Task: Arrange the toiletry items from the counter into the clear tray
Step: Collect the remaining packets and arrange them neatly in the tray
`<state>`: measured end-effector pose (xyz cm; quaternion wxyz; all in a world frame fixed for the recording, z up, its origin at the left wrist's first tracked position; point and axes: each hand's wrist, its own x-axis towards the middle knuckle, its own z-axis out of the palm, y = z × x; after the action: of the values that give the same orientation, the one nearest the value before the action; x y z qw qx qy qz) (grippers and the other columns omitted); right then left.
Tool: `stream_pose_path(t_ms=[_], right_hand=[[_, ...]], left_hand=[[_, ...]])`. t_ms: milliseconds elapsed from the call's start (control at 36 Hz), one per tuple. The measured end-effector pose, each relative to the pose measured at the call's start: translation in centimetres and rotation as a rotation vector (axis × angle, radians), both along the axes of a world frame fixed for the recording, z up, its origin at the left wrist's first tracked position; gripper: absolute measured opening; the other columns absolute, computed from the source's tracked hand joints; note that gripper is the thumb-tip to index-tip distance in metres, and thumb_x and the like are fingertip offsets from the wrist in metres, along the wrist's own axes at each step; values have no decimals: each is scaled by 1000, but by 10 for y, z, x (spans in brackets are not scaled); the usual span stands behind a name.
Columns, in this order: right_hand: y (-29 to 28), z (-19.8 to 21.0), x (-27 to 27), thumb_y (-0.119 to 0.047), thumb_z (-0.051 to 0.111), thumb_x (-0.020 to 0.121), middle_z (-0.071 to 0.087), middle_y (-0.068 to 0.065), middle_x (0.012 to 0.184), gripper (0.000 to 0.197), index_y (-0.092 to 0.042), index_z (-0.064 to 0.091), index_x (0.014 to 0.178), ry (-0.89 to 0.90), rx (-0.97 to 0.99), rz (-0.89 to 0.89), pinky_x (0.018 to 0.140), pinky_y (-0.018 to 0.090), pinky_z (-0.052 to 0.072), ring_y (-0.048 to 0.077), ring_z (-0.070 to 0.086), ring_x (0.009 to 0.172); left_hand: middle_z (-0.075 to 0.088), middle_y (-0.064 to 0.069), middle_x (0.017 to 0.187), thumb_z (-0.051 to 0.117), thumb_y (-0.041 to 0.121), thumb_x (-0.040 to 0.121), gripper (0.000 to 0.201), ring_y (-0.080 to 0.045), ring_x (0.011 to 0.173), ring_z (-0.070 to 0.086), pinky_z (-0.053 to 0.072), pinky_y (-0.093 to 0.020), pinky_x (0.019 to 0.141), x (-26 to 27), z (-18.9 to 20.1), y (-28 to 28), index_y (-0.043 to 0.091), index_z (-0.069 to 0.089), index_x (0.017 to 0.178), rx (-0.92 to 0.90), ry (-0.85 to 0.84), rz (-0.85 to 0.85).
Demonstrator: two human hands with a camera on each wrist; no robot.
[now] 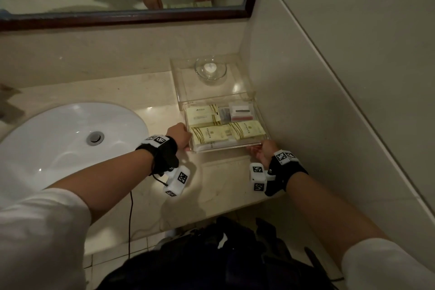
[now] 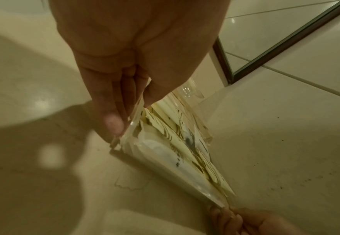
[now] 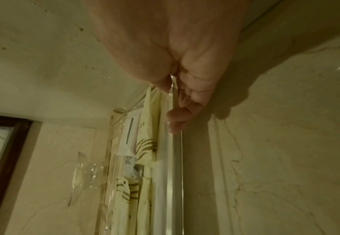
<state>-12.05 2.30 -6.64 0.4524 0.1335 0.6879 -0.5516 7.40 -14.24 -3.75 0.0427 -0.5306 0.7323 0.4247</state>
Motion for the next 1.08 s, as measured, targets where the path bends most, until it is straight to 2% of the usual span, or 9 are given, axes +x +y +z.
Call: stream_pose_path(t_ms=[167,306,417,556,694,750,861,1000,1083], right_hand=[[-10,2,-4,-2,25,98,60,17,77,30,1,55,102,-21,-13,-41,38,19,48,23,57,62],[-19,3,-8,2,27,97,58,16,76,34,10,52,118,6,-19,11,39,20,48,22,55,63],[-28,2,-8,0,25,98,57,18,76,36,12,49,122,-7,-30,-17,36,17,46,24,55,63],[-35,-1,-8,-2,27,99,57,19,76,35,14,47,121,-24,-28,-16,36,19,47,26,55,61],[-39,-5,-12,1,29,95,61,20,77,34,11,54,116,-14,4,-41,42,26,50,26,59,59],[-38,-9,-12,0,30,96,65,18,70,33,12,57,113,11,37,-32,47,28,50,23,63,51],[-40,-16,-12,-2,29,97,63,15,50,33,13,52,116,57,41,-88,34,19,45,16,59,34],[-40,-20,-13,-2,27,97,63,14,50,35,12,55,113,90,54,-65,35,19,45,15,59,34],[-40,-23,-13,-5,27,97,62,9,42,35,11,52,115,104,47,-67,35,18,45,15,60,35]], left_hand=[[63,-24,105,47,9,89,17,-38,99,61,50,-40,85,-5,2,-9,-2,56,97,-13,3,12],[62,-25,97,47,8,89,25,-39,99,61,50,-42,84,-7,2,-16,11,42,65,-27,4,20],[64,-26,105,47,8,89,10,-39,100,60,48,-40,84,-7,6,-21,3,53,83,-33,-15,11],[64,-27,103,47,7,89,18,-39,98,61,49,-40,82,-9,6,-28,7,46,71,-54,-28,4],[64,-25,106,49,11,90,8,-38,98,62,52,-41,84,-11,2,-36,6,51,83,-24,-26,21],[63,-23,107,48,12,91,10,-37,99,61,50,-40,84,-11,0,-37,9,46,81,-27,-35,11],[63,-25,106,41,8,90,11,-38,99,61,48,-39,83,-10,2,-36,8,47,81,-26,-28,6],[63,-25,104,40,7,89,20,-36,94,61,48,-40,82,-10,-2,-38,13,41,71,-30,-14,9],[63,-24,104,41,7,88,10,-37,98,61,48,-40,84,-10,-4,-37,10,44,80,-19,-7,23]])
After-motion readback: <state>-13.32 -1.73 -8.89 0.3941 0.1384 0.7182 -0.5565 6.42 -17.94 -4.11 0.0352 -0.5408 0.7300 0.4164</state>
